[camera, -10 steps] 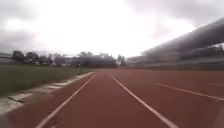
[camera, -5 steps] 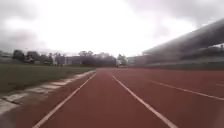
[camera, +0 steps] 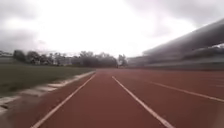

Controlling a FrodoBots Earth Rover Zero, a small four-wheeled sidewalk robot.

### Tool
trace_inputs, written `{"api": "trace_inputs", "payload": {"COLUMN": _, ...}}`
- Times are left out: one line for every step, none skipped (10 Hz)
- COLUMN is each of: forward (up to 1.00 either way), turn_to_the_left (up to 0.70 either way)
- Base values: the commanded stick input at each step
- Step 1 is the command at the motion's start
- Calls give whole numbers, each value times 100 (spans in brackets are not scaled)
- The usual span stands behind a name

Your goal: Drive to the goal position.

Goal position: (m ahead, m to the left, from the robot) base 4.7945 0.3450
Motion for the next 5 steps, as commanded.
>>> {"api": "trace_inputs", "payload": {"forward": 70, "turn_to_the_left": 0}}
{"api": "trace_inputs", "payload": {"forward": 70, "turn_to_the_left": 0}}
{"api": "trace_inputs", "payload": {"forward": 70, "turn_to_the_left": 0}}
{"api": "trace_inputs", "payload": {"forward": 70, "turn_to_the_left": 0}}
{"api": "trace_inputs", "payload": {"forward": 70, "turn_to_the_left": 0}}
